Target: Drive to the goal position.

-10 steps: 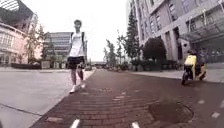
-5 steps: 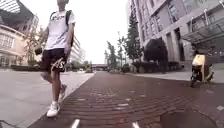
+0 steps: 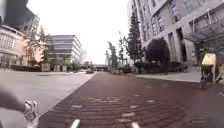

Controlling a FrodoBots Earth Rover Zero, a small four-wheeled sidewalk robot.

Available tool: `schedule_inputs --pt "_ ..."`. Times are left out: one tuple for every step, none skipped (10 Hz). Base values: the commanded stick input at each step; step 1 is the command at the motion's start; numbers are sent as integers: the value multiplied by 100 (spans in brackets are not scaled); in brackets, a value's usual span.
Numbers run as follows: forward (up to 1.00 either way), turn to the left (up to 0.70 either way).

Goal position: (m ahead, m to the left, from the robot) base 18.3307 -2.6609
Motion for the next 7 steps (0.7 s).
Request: schedule_inputs --pt "70 4" --pt "70 0" --pt "70 0" --pt "70 0" --pt "70 0" --pt "70 0" --pt "70 0"
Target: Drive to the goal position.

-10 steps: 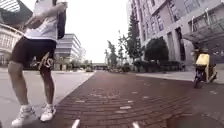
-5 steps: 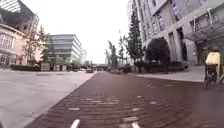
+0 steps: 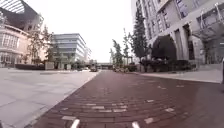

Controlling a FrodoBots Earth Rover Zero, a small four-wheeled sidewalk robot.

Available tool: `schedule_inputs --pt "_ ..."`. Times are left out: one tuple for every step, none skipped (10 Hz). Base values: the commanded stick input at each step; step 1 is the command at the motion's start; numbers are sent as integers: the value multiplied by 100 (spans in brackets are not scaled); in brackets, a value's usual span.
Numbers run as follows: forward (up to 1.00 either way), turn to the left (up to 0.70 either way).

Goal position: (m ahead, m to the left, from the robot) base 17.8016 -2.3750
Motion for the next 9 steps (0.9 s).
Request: schedule_inputs --pt "70 0" --pt "70 0" --pt "70 0" --pt "70 0" --pt "70 0" --pt "70 0" --pt "70 0" --pt "70 0" --pt "70 0"
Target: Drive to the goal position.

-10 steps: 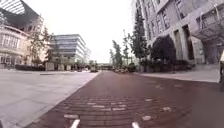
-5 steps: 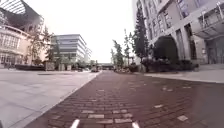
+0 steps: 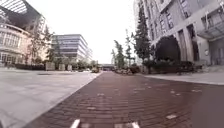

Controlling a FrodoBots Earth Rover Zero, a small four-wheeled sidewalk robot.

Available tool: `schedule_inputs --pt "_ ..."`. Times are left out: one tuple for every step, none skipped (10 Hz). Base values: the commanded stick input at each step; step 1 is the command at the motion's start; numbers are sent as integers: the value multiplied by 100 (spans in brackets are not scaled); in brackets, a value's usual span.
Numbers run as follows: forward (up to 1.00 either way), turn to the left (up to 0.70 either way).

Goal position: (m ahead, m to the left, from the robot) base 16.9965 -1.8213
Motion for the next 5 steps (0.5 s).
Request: schedule_inputs --pt "70 0" --pt "70 0" --pt "70 0" --pt "70 0" --pt "70 0"
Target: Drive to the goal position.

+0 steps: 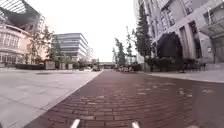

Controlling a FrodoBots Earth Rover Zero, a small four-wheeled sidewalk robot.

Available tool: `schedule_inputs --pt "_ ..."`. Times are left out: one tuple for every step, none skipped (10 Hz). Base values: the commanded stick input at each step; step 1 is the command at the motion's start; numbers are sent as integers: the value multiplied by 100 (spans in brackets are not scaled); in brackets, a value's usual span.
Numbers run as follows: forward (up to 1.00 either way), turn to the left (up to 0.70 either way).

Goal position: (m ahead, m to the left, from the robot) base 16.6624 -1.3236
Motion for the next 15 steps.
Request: schedule_inputs --pt "70 0" --pt "70 0" --pt "70 0" --pt "70 0" --pt "70 0" --pt "70 0" --pt "70 0" --pt "70 0" --pt "70 0" --pt "70 0" --pt "70 0" --pt "70 0" --pt "70 0" --pt "70 0" --pt "70 -7"
